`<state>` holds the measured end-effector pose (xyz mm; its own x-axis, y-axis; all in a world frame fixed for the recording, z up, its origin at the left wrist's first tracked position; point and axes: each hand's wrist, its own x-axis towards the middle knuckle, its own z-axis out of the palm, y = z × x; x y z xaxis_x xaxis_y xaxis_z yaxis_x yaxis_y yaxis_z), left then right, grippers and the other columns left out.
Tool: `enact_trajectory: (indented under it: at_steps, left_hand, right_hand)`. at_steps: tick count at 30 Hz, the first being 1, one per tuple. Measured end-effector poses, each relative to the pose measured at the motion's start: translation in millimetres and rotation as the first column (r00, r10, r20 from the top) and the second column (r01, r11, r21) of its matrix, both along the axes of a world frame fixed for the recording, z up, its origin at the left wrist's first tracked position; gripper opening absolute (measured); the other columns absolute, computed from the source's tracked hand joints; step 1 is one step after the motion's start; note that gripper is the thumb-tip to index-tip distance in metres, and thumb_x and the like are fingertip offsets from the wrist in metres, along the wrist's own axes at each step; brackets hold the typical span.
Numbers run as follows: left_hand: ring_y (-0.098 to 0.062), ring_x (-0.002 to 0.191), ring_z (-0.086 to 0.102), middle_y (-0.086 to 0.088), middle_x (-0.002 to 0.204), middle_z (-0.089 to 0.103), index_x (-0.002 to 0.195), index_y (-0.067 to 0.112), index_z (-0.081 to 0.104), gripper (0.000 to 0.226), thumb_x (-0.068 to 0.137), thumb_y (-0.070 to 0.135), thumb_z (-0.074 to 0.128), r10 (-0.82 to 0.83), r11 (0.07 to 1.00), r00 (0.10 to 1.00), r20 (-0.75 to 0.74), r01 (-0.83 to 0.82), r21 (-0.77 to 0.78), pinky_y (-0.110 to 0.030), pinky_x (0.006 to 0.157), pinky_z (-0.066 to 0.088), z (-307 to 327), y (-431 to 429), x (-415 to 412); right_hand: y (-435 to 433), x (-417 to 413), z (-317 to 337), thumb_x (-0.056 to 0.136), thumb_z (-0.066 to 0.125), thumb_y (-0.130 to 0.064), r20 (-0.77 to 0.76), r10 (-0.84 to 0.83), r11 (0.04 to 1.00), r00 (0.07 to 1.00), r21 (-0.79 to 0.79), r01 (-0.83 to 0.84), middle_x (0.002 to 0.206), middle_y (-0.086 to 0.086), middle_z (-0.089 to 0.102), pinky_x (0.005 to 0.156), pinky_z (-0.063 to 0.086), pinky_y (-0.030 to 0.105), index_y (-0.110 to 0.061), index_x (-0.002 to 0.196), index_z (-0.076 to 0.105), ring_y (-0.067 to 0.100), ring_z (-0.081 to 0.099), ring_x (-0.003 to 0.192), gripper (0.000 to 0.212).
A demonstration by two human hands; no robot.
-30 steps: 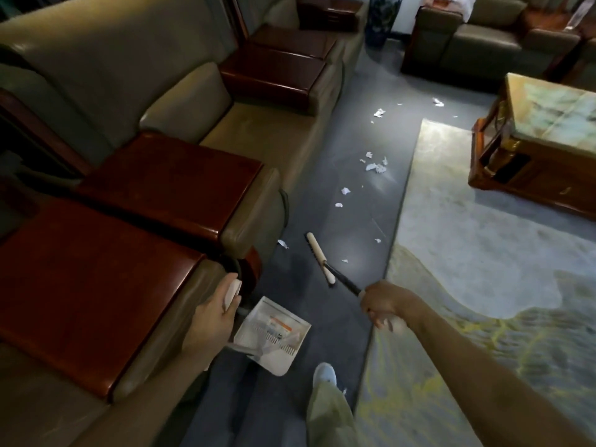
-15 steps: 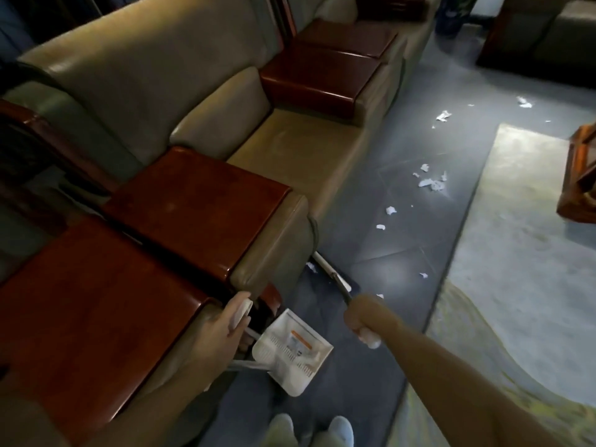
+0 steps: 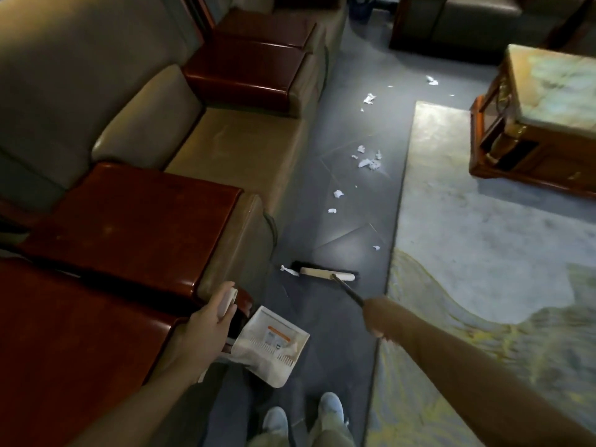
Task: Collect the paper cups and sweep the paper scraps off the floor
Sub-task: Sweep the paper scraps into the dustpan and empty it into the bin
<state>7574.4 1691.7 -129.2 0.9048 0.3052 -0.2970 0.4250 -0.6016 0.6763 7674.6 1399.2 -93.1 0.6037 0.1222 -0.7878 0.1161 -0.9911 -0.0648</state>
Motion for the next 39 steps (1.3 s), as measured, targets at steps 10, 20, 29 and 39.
enact_trajectory:
  at_steps: [10,20,29,39]
  left_hand:
    - [-0.023,0.12,0.054,-0.005,0.128,0.059,0.135,0.029,0.047,0.039,0.097,0.022,0.051,-0.147,0.989,0.985,0.096,0.147,0.006,-0.024,0.091,0.039,9,-25,15]
    - [-0.02,0.098,0.062,-0.002,0.112,0.062,0.137,0.032,0.041,0.041,0.097,0.025,0.049,-0.153,0.987,0.985,0.082,0.149,0.055,-0.028,0.08,0.048,-4,-30,43]
    - [-0.014,0.093,0.057,0.0,0.103,0.058,0.135,0.026,0.045,0.04,0.096,0.022,0.052,-0.099,0.995,0.988,0.118,0.096,0.03,-0.026,0.078,0.041,-6,-46,60]
    - [-0.034,0.106,0.059,-0.019,0.121,0.059,0.137,0.027,0.041,0.04,0.098,0.022,0.048,0.055,0.998,0.997,0.063,-0.055,0.003,-0.039,0.082,0.049,13,-33,28]
  right_hand:
    - [-48,19,34,0.075,0.05,-0.004,0.046,-0.242,0.97,0.969,-0.012,0.243,0.068,0.012,0.065,0.038,0.036,0.012,-0.002,0.09,0.067,0.018,0.059,0.053,0.023]
    - [-47,29,-16,0.085,0.053,-0.005,-0.102,-0.508,0.844,0.856,0.138,0.517,0.051,-0.003,0.066,0.055,0.047,0.024,-0.01,0.068,0.055,0.017,0.055,0.057,0.018]
    - [-2,-4,-4,0.093,0.047,-0.005,-0.428,-0.503,0.731,0.751,0.254,0.634,0.064,-0.001,0.043,0.035,0.035,0.012,-0.016,0.066,0.042,0.001,0.044,0.031,0.029]
    - [-26,20,47,0.095,0.037,0.001,-0.775,-0.597,0.183,0.209,0.122,0.976,0.041,0.008,0.044,0.028,0.036,0.013,0.002,0.042,0.055,0.01,0.044,0.027,0.056]
